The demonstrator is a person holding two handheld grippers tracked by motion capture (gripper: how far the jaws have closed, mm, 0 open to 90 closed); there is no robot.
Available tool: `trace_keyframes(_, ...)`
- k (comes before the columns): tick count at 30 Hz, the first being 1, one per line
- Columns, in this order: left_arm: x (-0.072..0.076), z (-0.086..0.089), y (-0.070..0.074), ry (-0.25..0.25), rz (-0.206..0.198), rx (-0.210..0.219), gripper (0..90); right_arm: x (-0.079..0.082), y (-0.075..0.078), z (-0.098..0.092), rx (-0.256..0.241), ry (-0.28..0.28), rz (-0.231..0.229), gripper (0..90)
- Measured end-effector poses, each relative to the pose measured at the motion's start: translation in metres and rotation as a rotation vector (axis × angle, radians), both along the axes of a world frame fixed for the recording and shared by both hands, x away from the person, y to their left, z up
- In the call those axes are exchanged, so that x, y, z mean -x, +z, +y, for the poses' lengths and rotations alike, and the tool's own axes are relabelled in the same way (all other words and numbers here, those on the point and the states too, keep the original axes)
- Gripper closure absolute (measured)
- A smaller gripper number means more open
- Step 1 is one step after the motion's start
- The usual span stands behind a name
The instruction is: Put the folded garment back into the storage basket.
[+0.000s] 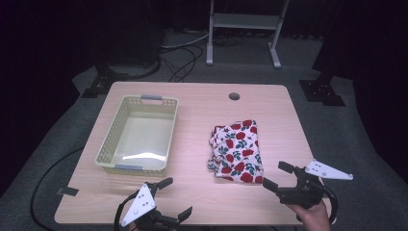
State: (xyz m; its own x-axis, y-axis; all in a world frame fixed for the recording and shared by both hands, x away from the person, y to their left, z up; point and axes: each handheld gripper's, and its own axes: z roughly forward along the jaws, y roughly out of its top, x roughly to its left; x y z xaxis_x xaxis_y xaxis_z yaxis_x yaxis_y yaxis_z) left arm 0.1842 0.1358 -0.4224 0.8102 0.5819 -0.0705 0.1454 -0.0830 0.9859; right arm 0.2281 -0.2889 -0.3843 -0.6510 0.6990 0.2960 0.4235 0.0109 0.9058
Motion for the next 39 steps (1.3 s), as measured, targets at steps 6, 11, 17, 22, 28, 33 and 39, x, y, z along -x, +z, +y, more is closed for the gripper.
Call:
trace_keyframes(6,0.0,0.001,0.0,-0.003,-0.003,0.005,0.0,-0.012,0.001,0.006,0.022,0.024,0.02,3.3)
trace_keyframes(11,0.0,0.002,0.0,-0.004,-0.001,0.006,0.0,-0.021,0.002,0.01,0.039,0.04,0.026,3.2)
trace_keyframes(17,0.0,0.002,0.0,-0.005,-0.001,0.008,0.0,-0.031,0.008,0.014,0.061,0.04,0.029,3.3)
trace_keyframes(22,0.0,0.002,0.001,-0.005,-0.003,0.008,0.0,-0.038,0.009,0.018,0.073,0.047,0.039,3.2)
trace_keyframes(28,-0.001,0.003,0.001,0.002,-0.005,0.008,0.0,-0.047,0.01,0.024,0.091,0.057,0.051,3.3)
trace_keyframes(33,-0.001,0.004,0.0,0.004,-0.011,-0.003,0.0,-0.053,0.013,0.028,0.1,0.073,0.057,3.2)
trace_keyframes(39,-0.002,0.004,0.0,0.012,-0.012,-0.007,0.0,-0.059,0.012,0.033,0.104,0.083,0.066,3.2)
